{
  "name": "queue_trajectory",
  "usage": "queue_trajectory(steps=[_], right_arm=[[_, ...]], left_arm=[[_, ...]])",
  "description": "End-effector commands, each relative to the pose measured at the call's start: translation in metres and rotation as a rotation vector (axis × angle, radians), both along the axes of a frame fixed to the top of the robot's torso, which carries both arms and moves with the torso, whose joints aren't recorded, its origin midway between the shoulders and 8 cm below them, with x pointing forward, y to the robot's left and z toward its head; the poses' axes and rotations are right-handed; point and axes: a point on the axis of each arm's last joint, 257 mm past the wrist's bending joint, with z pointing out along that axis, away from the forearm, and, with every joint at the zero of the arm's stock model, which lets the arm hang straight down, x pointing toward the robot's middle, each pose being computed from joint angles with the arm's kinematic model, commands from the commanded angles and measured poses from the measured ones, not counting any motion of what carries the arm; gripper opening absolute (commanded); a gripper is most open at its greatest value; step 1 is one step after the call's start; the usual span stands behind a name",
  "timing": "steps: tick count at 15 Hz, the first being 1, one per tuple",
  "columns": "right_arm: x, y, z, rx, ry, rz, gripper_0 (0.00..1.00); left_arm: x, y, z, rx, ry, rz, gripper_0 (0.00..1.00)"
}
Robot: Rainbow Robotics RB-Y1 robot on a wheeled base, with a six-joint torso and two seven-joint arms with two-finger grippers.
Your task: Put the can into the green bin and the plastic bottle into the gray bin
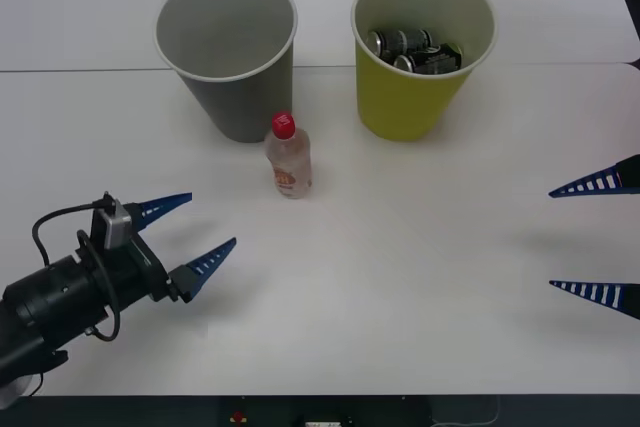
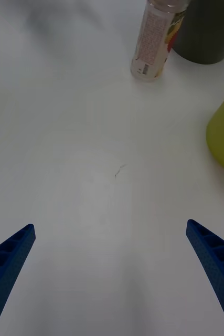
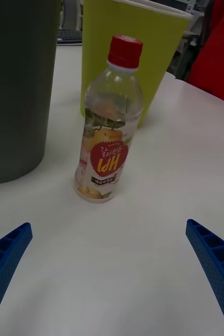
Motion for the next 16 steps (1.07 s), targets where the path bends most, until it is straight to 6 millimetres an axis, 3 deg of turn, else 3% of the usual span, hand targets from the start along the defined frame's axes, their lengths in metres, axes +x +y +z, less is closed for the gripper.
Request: queue_trajectory(steps=[1, 6, 16], right_arm=[[0.000, 0.000, 0.000, 0.000, 0.000, 0.000, 1.00], [0.000, 0.000, 0.000, 0.000, 0.000, 0.000, 1.00], [0.000, 0.000, 0.000, 0.000, 0.000, 0.000, 1.00]], left_arm=[[0.012, -0.024, -0.006, -0.020, 0.020, 0.022, 1.00], [0.034, -0.065, -0.007, -0.040, 0.023, 0.065, 1.00], [0.083, -0.105, -0.014, 0.054, -0.038, 0.120, 1.00]])
